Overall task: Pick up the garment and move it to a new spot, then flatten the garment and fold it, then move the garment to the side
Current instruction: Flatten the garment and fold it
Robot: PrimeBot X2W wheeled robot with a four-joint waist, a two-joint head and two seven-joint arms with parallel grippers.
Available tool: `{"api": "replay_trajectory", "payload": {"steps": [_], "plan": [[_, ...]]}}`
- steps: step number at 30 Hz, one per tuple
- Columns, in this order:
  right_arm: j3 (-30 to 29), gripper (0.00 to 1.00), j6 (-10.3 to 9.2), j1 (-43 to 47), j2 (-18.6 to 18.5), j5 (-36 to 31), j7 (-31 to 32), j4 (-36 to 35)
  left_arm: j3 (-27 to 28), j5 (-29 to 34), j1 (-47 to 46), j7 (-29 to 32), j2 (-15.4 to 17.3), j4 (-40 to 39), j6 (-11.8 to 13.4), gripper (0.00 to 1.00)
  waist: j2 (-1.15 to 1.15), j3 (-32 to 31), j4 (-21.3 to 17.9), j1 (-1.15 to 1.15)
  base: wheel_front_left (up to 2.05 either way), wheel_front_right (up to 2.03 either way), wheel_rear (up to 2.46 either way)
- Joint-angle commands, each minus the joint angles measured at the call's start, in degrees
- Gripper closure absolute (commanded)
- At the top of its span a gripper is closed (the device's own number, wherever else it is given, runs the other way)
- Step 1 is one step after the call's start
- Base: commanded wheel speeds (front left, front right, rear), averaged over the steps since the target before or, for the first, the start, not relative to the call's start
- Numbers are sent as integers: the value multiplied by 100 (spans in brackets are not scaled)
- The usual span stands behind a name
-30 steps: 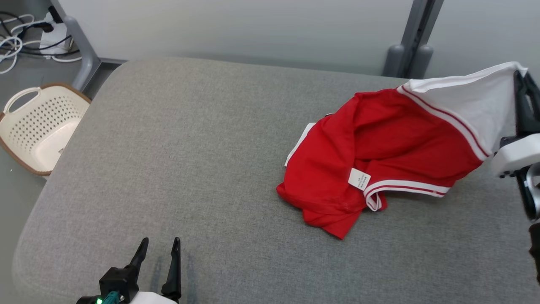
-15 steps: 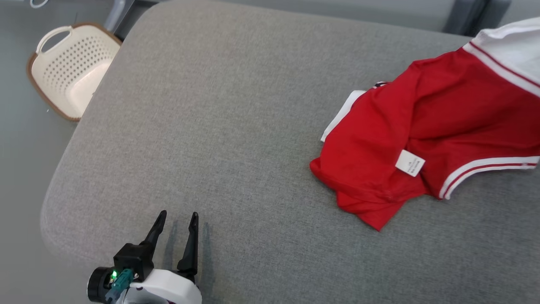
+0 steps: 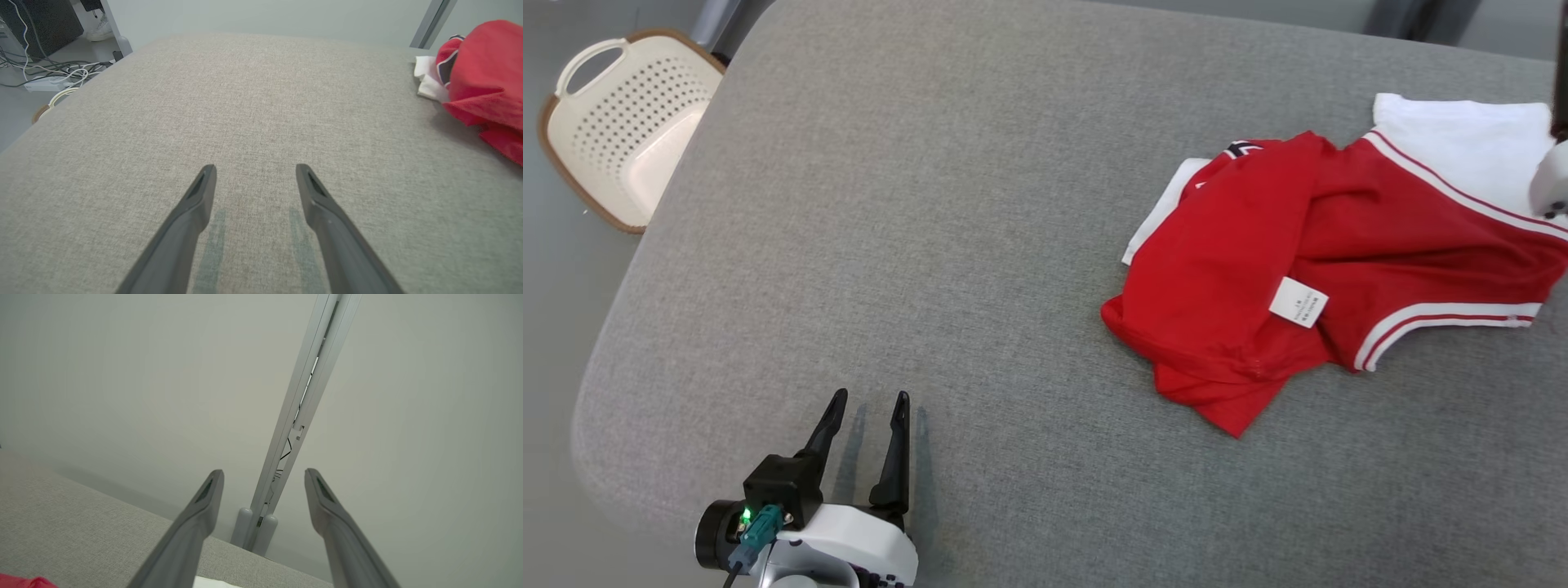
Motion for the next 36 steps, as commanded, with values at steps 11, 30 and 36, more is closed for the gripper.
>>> {"api": "replay_trajectory", "payload": {"steps": [11,30,36], "plan": [[785,0,-2,1568,342,1165,3,-657,129,116,66,-26,23,46,-43,0,0,-504,-554,0,0,0,0],[2230,0,-2,3302,999,2068,4,-738,154,167,273,-26,22,117,-92,0,0,-891,-844,0,0,0,0],[2246,11,-2,3145,1037,2145,4,-559,92,106,228,-26,23,102,-75,0,0,-756,-701,0,0,0,0]]}}
